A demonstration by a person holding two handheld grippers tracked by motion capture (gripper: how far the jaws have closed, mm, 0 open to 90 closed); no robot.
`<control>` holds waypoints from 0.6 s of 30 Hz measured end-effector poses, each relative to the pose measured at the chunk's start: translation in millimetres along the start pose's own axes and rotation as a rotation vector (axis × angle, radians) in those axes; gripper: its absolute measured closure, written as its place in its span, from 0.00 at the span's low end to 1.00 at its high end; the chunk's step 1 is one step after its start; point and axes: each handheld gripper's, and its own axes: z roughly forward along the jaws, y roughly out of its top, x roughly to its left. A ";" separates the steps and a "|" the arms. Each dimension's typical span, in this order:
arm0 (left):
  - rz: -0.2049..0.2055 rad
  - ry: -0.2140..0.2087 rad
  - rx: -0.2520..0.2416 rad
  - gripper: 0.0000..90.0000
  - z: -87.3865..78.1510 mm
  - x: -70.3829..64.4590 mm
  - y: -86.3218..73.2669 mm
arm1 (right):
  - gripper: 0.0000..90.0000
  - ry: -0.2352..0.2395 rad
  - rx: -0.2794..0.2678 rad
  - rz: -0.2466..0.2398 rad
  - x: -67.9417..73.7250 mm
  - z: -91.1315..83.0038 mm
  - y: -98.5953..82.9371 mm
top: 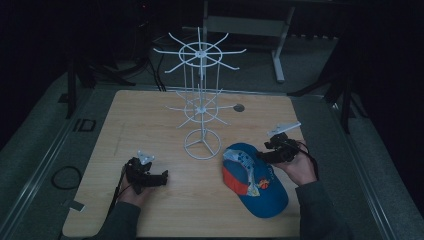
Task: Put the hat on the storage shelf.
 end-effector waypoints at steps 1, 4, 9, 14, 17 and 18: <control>0.000 0.000 0.000 0.00 0.0 0.0 0.0 | 0.46 0.002 0.009 0.000 0.0 3.5 1.5; -0.001 0.000 0.000 0.00 0.0 0.0 0.0 | 0.45 0.007 0.022 0.004 0.6 7.3 3.3; -0.003 0.000 -0.001 0.00 0.1 -0.2 0.0 | 0.43 0.004 0.072 0.009 5.1 21.0 11.0; -0.003 -0.001 -0.001 0.00 0.1 -0.2 -0.1 | 0.42 0.008 0.090 0.029 3.5 28.8 15.0; -0.003 -0.001 -0.001 0.00 0.1 -0.2 -0.1 | 0.42 0.009 0.101 0.033 3.2 32.0 16.1; -0.003 -0.001 -0.001 0.00 0.1 -0.2 -0.1 | 0.46 0.011 0.120 0.036 3.3 35.1 17.3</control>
